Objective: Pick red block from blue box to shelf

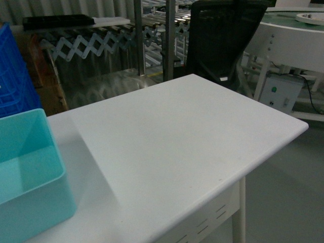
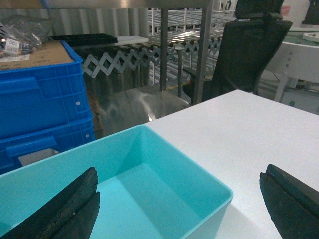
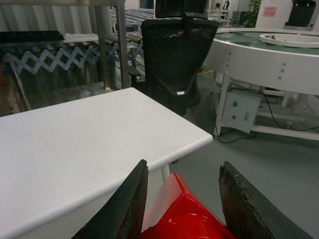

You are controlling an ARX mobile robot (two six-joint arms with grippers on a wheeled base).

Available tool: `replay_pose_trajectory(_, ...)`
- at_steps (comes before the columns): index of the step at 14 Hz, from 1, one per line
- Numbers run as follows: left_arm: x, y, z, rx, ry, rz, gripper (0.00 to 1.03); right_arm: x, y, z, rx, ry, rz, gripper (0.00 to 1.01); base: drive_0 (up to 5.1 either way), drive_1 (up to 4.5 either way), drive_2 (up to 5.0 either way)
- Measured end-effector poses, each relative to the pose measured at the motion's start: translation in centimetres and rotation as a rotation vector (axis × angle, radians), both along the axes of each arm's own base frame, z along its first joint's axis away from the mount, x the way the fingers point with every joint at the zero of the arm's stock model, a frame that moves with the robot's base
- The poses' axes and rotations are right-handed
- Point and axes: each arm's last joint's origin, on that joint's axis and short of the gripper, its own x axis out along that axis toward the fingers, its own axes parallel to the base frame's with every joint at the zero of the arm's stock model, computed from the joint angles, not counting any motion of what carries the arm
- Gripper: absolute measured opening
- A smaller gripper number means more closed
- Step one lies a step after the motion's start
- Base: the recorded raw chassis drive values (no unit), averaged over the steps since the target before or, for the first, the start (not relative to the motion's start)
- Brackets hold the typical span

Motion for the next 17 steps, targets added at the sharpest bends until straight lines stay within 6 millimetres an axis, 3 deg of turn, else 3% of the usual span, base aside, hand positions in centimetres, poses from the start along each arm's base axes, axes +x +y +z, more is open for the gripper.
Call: replay_pose_trajectory(17, 0.0, 0.0, 0.0, 0.0, 0.0, 0.0, 0.98, 0.0, 0.0, 0.0, 0.0, 0.0, 0.0, 0.38, -1.5, -1.49, -1.5)
